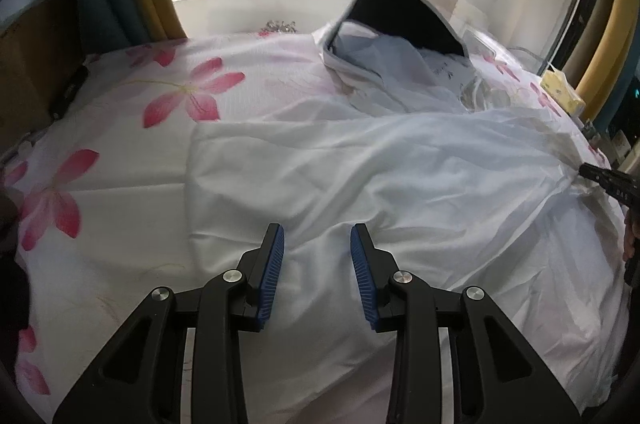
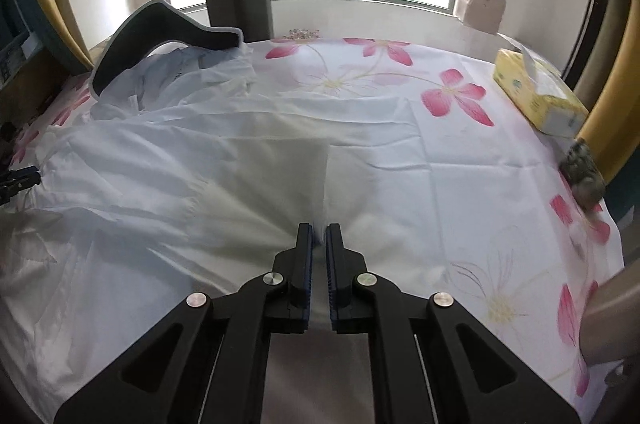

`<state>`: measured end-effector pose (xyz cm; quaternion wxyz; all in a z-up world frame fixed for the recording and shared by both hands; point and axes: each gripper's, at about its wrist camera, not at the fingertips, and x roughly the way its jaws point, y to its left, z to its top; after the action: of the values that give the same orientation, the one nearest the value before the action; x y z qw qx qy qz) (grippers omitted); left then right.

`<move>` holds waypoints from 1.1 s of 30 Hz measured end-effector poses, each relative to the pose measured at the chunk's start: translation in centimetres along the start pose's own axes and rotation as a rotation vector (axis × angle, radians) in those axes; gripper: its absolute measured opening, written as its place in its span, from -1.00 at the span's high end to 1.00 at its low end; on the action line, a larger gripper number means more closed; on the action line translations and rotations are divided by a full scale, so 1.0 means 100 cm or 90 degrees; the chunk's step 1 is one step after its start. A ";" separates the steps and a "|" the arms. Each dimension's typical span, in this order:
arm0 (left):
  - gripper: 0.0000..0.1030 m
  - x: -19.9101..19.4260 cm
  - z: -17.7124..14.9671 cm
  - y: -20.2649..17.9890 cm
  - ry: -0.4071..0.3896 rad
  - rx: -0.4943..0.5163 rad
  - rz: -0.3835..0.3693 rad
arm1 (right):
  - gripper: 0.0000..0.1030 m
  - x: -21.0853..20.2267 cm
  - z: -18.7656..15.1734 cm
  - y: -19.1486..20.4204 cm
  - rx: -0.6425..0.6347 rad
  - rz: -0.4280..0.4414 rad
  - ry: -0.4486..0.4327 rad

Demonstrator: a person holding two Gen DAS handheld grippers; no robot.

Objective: Fold large clothes

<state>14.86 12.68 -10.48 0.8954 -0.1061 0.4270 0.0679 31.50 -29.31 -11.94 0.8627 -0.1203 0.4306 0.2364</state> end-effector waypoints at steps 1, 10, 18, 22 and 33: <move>0.29 -0.004 0.002 0.002 -0.006 0.000 0.001 | 0.87 -0.002 0.000 -0.002 0.002 -0.003 -0.001; 0.29 -0.038 0.030 0.014 -0.062 0.007 0.012 | 0.38 -0.026 0.021 0.001 -0.017 -0.006 -0.038; 0.29 -0.044 0.061 0.020 -0.088 0.020 0.017 | -0.06 -0.027 0.054 0.030 -0.076 0.020 -0.069; 0.29 -0.033 0.075 0.013 -0.088 0.033 0.012 | -0.06 -0.021 0.068 0.042 -0.106 0.024 -0.074; 0.10 0.008 0.110 -0.001 -0.094 0.030 -0.009 | -0.06 0.006 0.110 0.061 -0.152 0.033 -0.070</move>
<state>23.65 15.33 -4.30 0.9272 -0.0829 0.3604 0.0593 36.23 -19.32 -5.79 0.8580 -0.1980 0.3548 0.3142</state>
